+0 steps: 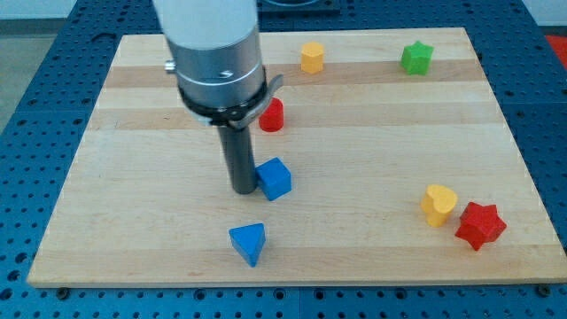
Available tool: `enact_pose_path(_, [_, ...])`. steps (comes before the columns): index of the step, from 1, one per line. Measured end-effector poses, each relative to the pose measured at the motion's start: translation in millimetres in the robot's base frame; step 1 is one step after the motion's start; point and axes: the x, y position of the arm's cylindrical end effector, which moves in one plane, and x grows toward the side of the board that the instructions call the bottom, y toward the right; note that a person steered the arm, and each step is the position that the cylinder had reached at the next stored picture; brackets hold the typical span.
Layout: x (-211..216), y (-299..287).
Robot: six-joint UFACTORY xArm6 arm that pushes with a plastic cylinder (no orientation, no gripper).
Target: Slide blue triangle towards bottom right
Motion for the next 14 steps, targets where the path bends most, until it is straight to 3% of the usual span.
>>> enact_pose_path(2, [-26, 87])
enact_pose_path(3, [-16, 142])
enact_pose_path(4, [-7, 149])
enact_pose_path(5, [-6, 109])
enact_pose_path(6, [25, 78])
enact_pose_path(8, [113, 93])
enact_pose_path(9, [117, 92])
enact_pose_path(12, [107, -71])
enact_pose_path(13, [83, -58])
enact_pose_path(14, [89, -15])
